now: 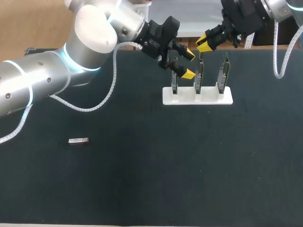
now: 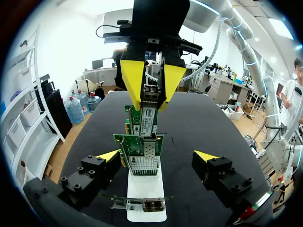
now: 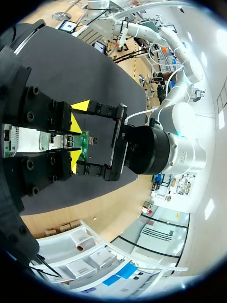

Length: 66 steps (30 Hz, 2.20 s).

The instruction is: Pick up the optical module with the left hand, and insert it into the network port with the right hand.

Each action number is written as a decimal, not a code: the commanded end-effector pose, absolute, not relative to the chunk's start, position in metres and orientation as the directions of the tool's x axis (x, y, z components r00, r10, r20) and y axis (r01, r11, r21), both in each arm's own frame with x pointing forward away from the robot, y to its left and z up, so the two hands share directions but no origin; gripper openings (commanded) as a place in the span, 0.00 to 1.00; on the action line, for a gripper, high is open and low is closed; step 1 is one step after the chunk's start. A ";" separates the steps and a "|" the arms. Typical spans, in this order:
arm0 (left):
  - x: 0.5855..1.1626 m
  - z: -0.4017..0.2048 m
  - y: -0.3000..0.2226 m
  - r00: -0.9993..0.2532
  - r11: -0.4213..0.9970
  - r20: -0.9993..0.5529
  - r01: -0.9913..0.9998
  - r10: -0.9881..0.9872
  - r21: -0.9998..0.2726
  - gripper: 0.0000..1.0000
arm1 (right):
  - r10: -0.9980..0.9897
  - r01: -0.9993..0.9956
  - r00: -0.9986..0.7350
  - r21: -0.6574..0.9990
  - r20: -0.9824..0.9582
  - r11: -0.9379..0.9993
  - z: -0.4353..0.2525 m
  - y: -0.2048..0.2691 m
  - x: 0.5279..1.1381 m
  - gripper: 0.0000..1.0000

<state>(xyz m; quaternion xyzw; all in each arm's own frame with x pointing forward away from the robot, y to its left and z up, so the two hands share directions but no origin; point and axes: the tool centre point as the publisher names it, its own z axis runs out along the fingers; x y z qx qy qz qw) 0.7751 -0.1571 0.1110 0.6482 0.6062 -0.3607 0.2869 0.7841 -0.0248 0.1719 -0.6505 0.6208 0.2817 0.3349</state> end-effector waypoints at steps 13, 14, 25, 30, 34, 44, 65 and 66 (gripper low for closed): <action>0.777 0.111 -0.158 0.005 -0.102 -0.813 0.992 0.582 -0.068 1.00 | -0.627 -0.997 0.064 -0.074 -0.776 -0.010 0.166 -0.025 0.781 0.00; 0.777 0.111 -0.158 0.005 -0.102 -0.813 0.992 0.582 -0.068 1.00 | -0.628 -0.997 0.063 -0.073 -0.776 -0.010 0.165 -0.025 0.781 0.00; 0.777 0.111 -0.158 0.005 -0.102 -0.813 0.992 0.582 -0.068 1.00 | -0.629 -0.997 0.063 -0.075 -0.775 -0.008 0.166 -0.024 0.782 0.00; 0.777 0.111 -0.158 0.005 -0.102 -0.813 0.992 0.582 -0.068 1.00 | -0.633 -0.996 0.074 -0.092 -0.771 -0.005 0.170 -0.024 0.783 0.00; 0.777 0.111 -0.158 0.005 -0.102 -0.813 0.992 0.582 -0.068 1.00 | -0.632 -0.995 0.079 -0.097 -0.771 -0.007 0.172 -0.024 0.783 0.00; 0.777 0.111 -0.158 0.005 -0.102 -0.813 0.992 0.582 -0.068 1.00 | -0.637 -0.997 0.069 -0.083 -0.768 -0.008 0.166 -0.024 0.782 0.00; 0.777 0.111 -0.158 0.005 -0.102 -0.813 0.992 0.582 -0.068 1.00 | -0.631 -0.995 0.080 -0.103 -0.771 0.000 0.172 -0.026 0.782 0.00; 0.777 0.111 -0.158 0.005 -0.102 -0.813 0.992 0.582 -0.068 1.00 | -0.631 -0.995 0.080 -0.104 -0.772 0.000 0.172 -0.026 0.782 0.00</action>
